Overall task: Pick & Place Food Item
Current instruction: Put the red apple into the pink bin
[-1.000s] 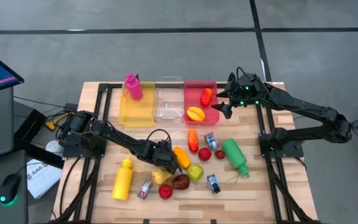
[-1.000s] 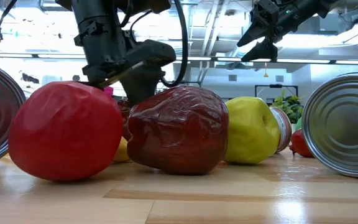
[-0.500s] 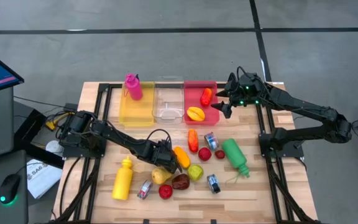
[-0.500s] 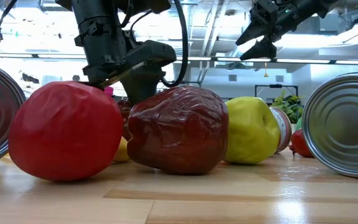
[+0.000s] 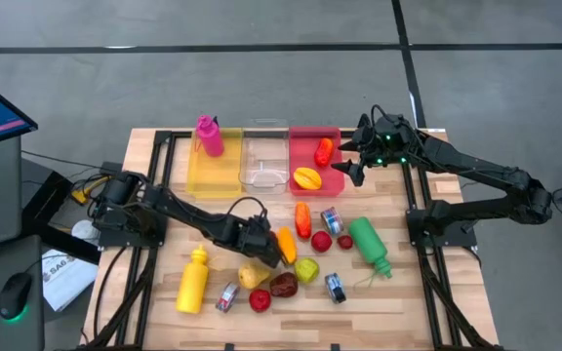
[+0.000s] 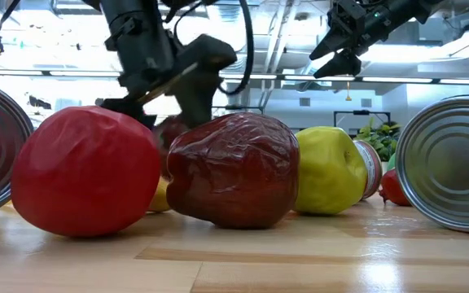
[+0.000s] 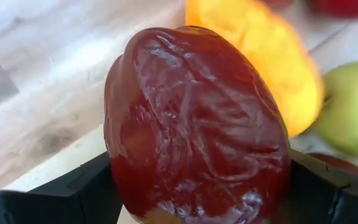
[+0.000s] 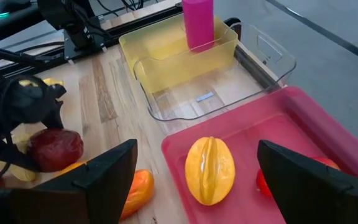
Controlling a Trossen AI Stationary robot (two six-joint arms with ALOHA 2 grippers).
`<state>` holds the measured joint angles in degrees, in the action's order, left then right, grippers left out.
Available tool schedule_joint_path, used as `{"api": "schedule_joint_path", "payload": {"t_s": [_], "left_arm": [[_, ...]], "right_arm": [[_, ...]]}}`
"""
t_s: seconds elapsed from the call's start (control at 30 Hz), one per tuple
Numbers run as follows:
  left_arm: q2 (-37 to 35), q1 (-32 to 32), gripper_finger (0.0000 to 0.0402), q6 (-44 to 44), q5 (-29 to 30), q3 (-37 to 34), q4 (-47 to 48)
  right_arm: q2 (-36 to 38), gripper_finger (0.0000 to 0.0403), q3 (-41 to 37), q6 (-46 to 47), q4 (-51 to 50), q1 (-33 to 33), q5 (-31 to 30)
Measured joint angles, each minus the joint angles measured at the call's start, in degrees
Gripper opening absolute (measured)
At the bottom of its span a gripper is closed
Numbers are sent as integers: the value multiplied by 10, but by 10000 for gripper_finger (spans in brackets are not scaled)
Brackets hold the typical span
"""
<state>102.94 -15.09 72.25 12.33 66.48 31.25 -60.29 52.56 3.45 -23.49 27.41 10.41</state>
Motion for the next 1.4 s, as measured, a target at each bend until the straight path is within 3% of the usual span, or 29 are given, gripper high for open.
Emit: {"api": "schedule_joint_path", "payload": {"t_s": [0.17,0.33,0.63,0.73,0.97,1.4], "left_arm": [[-40,20,324,-5,25,0,-3],[-86,44,323,-65,85,0,-35],[-120,117,323,-277,187,0,-215],[-113,146,323,-343,182,1,-296],[-111,209,324,-433,178,0,-347],[-101,302,324,-462,68,-28,-425]], "right_arm": [[0,326,0,0,0,1,0],[0,326,0,-1,0,1,0],[0,326,0,-9,18,2,-2],[0,326,0,-9,29,2,-27],[0,326,0,-9,30,9,-80],[-1,326,-8,15,48,28,-96]]}}
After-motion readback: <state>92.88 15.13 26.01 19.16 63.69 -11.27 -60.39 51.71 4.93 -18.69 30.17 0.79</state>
